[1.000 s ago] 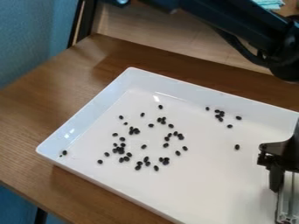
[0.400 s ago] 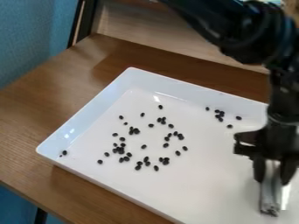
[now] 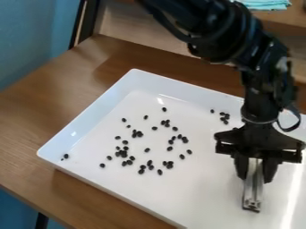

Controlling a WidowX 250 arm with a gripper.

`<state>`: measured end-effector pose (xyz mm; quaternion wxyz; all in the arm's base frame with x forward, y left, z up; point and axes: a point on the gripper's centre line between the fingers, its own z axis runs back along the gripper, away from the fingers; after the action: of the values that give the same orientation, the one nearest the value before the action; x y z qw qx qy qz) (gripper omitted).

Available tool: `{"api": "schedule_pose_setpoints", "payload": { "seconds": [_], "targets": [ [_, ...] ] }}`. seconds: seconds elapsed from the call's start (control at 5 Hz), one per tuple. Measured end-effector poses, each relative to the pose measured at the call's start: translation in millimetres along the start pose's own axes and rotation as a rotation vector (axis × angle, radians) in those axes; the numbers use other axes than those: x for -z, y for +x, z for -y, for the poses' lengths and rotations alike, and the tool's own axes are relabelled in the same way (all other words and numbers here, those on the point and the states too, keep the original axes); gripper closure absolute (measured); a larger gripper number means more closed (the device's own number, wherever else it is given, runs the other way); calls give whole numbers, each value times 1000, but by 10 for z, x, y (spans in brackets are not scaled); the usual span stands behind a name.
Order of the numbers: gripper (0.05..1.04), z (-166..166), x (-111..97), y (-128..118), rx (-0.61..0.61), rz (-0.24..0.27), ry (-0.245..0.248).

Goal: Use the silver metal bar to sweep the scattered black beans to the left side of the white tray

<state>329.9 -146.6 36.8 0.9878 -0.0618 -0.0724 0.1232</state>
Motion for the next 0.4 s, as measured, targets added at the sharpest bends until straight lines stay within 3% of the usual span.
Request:
{"api": "schedule_pose_setpoints", "payload": {
  "seconds": [0.4],
  "targets": [
    [701,-342,1,-20,-6,-2,-12]
  ]
}}
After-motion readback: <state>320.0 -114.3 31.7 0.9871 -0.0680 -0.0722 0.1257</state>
